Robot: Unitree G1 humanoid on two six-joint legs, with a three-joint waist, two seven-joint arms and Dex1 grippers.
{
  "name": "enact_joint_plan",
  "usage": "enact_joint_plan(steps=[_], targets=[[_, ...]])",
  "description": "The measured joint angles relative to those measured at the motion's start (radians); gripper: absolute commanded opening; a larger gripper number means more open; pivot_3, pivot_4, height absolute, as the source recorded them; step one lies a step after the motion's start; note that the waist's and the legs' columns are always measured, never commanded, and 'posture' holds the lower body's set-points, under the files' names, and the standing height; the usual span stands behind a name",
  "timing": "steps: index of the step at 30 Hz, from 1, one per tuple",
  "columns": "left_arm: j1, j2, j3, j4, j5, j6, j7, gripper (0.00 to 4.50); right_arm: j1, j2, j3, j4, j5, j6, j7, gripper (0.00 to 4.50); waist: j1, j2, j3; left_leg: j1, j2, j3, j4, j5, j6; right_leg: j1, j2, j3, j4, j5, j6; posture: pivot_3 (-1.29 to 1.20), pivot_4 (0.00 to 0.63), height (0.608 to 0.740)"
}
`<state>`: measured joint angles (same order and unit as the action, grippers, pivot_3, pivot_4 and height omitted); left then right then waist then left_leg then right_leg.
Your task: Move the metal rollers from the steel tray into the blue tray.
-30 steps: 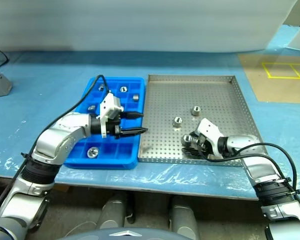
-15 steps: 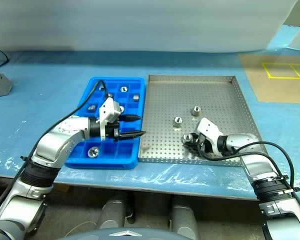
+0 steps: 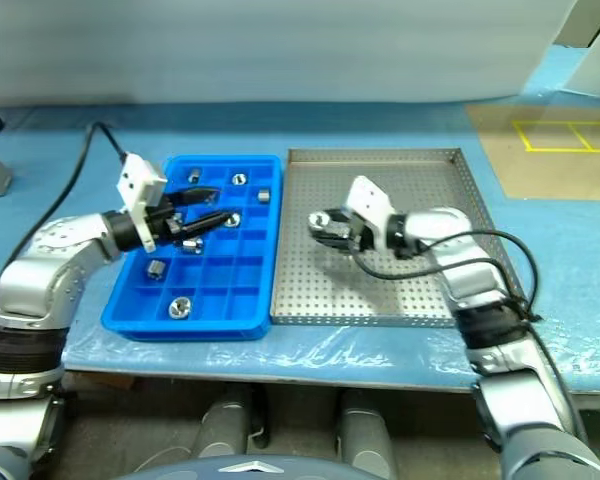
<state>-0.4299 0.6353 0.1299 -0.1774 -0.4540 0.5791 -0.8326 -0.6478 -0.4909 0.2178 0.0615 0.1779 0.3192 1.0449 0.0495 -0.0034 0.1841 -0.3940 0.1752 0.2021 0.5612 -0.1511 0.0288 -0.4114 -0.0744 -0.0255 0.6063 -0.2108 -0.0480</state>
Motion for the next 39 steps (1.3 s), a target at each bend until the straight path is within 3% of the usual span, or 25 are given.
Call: enact_joint_plan(steps=[4, 11, 18, 25, 31, 39], targets=[[0.064, 0.027, 0.050, -0.071, -0.020, 0.041, 0.039, 3.16, -0.061, 0.093, 0.079, 0.104, -0.023, -0.066, 0.034, 1.64, 0.022, 0.000, 0.000, -0.012, 0.000, 0.000, 0.001, 0.000, 0.000, -0.010, 0.000, -0.001, 0.001, 0.000, -0.001, 0.19, 0.150, 0.740], [0.250, 0.061, 0.153, -0.280, -0.101, 0.141, 0.097, 3.16, -0.128, 0.236, 0.132, 0.207, -0.026, -0.116, 0.066, 1.64, 0.056, -0.001, 0.000, -0.013, 0.001, -0.001, 0.001, 0.000, 0.000, -0.012, 0.000, -0.003, 0.002, 0.000, -0.001, 0.30, 0.150, 0.740], [0.341, 0.075, 0.226, -0.384, -0.155, 0.202, 0.165, 3.16, -0.149, 0.283, 0.162, 0.353, -0.070, -0.208, 0.091, 1.64, 0.099, -0.001, 0.000, -0.011, 0.001, -0.002, 0.001, 0.001, -0.002, -0.010, 0.000, -0.002, 0.002, 0.000, -0.001, 0.36, 0.150, 0.740], [0.361, 0.073, 0.228, -0.430, -0.189, 0.216, 0.211, 3.16, -0.168, 0.335, 0.168, 0.487, -0.127, -0.296, 0.062, 1.64, 0.105, -0.001, 0.000, -0.012, 0.001, -0.002, 0.000, 0.001, -0.003, -0.011, 0.000, -0.002, 0.002, 0.000, -0.001, 0.36, 0.150, 0.740], [0.358, 0.073, 0.212, -0.431, -0.202, 0.215, 0.222, 3.16, -0.166, 0.332, 0.167, 0.487, -0.136, -0.309, 0.071, 3.61, 0.105, -0.001, 0.000, -0.012, 0.001, -0.002, 0.000, 0.001, -0.003, -0.011, 0.000, -0.002, 0.002, 0.000, -0.001, 0.30, 0.150, 0.740], [0.226, 0.070, 0.091, -0.321, -0.182, 0.166, 0.174, 3.16, -0.150, 0.225, 0.085, 0.374, -0.120, -0.223, 0.042, 3.61, 0.101, -0.002, 0.000, -0.011, 0.000, -0.002, 0.001, 0.002, -0.003, -0.010, 0.000, -0.001, 0.004, 0.000, 0.000, 0.14, 0.150, 0.740]])
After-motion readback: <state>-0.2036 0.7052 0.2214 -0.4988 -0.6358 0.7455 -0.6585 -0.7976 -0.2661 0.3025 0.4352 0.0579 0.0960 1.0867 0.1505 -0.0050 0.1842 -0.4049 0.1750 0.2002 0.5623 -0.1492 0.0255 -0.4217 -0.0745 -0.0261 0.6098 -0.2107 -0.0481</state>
